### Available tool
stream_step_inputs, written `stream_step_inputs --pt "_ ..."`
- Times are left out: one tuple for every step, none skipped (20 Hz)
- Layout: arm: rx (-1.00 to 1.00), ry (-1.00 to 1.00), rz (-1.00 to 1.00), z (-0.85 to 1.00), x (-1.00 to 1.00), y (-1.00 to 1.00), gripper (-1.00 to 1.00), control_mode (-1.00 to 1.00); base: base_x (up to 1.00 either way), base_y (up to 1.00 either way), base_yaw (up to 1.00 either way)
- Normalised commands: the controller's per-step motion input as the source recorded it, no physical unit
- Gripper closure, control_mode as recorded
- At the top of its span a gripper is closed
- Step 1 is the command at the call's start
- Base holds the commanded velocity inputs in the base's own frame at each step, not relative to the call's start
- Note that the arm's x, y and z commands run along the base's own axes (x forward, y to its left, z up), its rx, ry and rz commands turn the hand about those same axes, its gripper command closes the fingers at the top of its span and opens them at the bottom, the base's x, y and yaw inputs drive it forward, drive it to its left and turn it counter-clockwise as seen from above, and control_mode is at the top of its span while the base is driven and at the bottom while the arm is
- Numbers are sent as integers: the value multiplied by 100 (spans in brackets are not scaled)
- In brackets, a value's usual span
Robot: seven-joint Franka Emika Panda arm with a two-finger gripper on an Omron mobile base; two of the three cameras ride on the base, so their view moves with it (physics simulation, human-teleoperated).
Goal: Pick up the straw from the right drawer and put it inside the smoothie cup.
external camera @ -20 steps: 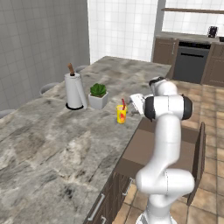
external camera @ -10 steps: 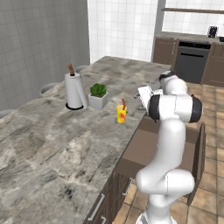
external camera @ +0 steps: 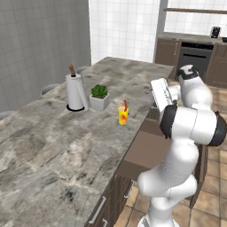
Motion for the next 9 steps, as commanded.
stream_step_inputs --pt "-16 -30 0 50 -100 0 -100 -100 0 0 0" --pt "-17 -29 0 42 -100 0 -100 -100 0 0 0" --pt "-17 -30 2 31 -100 0 -100 -100 0 0 0" --pt "-18 -30 6 22 -100 0 -100 -100 0 0 0" --pt "-21 -29 6 9 -100 0 -100 -100 0 0 0" --pt "-21 -31 8 11 -100 0 -100 -100 0 0 0" --pt "-21 -31 9 8 -100 0 -100 -100 0 0 0" --pt "-21 -28 9 4 -100 0 -100 -100 0 0 0" --pt "-19 -27 9 1 -100 0 -100 -100 0 0 0"
